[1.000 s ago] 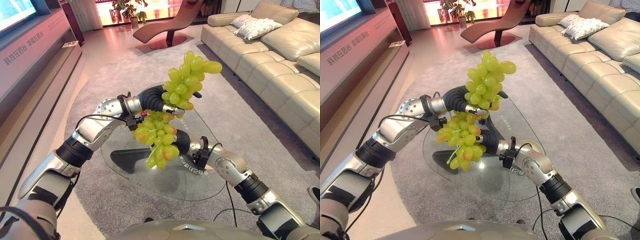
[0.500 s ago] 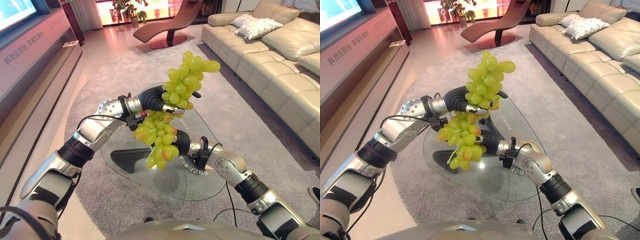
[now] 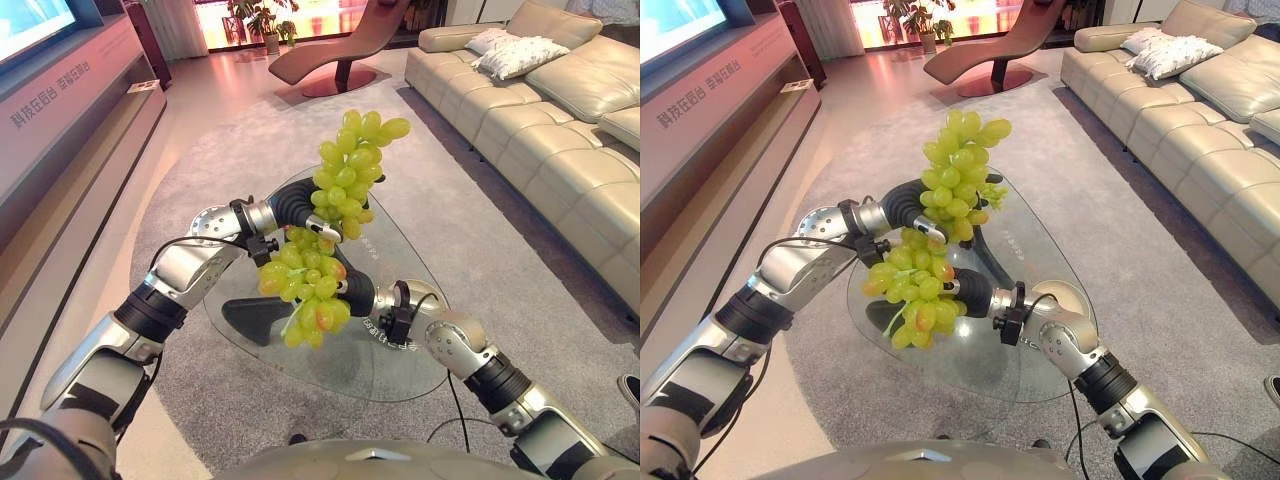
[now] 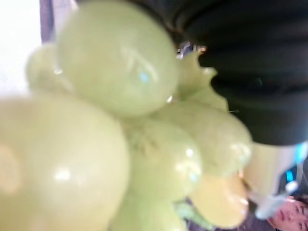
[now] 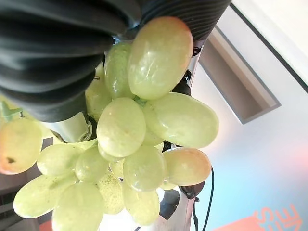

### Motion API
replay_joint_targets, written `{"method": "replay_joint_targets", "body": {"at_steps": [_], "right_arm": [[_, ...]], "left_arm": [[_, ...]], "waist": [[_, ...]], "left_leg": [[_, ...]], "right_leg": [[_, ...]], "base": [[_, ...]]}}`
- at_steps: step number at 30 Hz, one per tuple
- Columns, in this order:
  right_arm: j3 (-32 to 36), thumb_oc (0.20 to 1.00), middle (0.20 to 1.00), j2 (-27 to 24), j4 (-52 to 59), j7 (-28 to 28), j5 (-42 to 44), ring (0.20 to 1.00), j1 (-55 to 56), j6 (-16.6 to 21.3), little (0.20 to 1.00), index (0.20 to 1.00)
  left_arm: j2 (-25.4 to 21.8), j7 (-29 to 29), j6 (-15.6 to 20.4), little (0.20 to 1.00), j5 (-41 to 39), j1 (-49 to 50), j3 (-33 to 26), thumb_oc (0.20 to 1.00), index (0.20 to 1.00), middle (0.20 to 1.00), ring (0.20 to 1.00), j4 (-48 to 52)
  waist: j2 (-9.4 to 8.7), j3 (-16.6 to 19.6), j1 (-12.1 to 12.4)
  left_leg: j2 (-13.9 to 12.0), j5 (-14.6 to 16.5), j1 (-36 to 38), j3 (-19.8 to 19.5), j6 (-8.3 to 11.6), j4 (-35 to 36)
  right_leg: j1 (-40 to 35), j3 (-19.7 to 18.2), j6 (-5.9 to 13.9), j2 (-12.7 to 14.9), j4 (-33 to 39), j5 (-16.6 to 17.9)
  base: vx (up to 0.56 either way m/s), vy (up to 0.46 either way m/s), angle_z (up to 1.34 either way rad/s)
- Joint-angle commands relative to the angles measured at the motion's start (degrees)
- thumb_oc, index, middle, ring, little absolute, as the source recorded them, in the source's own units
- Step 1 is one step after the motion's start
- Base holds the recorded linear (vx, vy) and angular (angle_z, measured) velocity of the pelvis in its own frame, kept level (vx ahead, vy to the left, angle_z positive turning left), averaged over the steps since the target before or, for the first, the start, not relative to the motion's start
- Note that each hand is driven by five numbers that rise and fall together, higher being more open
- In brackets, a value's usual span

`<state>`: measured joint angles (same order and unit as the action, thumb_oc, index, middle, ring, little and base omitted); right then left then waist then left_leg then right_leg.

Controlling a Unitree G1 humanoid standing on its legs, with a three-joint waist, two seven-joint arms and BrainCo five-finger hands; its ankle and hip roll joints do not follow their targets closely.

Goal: Pick up fruits into the plate

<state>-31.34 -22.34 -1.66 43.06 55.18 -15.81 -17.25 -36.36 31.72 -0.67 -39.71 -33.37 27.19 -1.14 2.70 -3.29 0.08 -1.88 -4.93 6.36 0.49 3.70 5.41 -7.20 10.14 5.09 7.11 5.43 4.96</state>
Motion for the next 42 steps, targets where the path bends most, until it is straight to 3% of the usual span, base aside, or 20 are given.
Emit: {"method": "replay_joint_targets", "body": {"at_steps": [1, 25, 35, 42], "right_arm": [[1.1, 0.200, 0.200, 3.3, 3.3, 1.5, 3.3, 0.200, -1.8, 2.4, 0.200, 0.200], [11.5, 0.200, 0.200, -0.2, 1.5, 2.5, 5.0, 0.200, 6.0, 7.8, 0.200, 0.200], [16.5, 0.200, 0.200, 0.1, 0.6, 2.9, 4.4, 0.200, 10.7, 9.7, 0.200, 0.200], [21.4, 0.200, 0.200, -0.4, 0.2, -1.6, 3.3, 0.200, 13.2, 11.3, 0.200, 0.200]], "left_arm": [[0.5, -1.1, 1.4, 1.000, -0.3, -5.3, -5.9, 1.000, 1.000, 1.000, 1.000, -4.5], [-3.4, -1.1, 5.2, 1.000, 1.7, 10.6, -19.0, 1.000, 1.000, 1.000, 1.000, -16.9], [2.2, -4.2, 5.6, 1.000, 2.7, 22.0, -23.9, 1.000, 1.000, 1.000, 1.000, -20.8], [7.3, -10.1, 3.9, 1.000, 7.4, 31.6, -25.7, 1.000, 1.000, 1.000, 1.000, -29.2]], "waist": [[-1.45, -1.8, 1.7], [-0.62, -2.4, 2.7], [-0.79, -3.0, 3.2], [-0.90, -4.8, 3.4]], "left_leg": [[-0.7, 6.6, 4.1, 3.5, 0.62, -0.4], [-0.8, 6.5, 4.6, 2.9, 0.96, -0.4], [-0.9, 6.6, 4.7, 2.9, 0.89, -0.4], [-0.9, 6.6, 4.0, 2.9, 0.91, -0.9]], "right_leg": [[-2.6, 1.9, 3.01, 2.4, -0.4, -3.5], [-3.1, 3.7, 3.11, 2.8, -0.4, -3.6], [-3.0, 4.2, 3.16, 3.1, -0.4, -3.6], [-2.1, 4.3, 3.05, 3.2, -0.4, -3.1]], "base": [[0.00, 0.000, 0.00], [0.01, 0.003, 0.02], [0.01, 0.005, 0.04], [0.00, -0.004, 0.03]]}}
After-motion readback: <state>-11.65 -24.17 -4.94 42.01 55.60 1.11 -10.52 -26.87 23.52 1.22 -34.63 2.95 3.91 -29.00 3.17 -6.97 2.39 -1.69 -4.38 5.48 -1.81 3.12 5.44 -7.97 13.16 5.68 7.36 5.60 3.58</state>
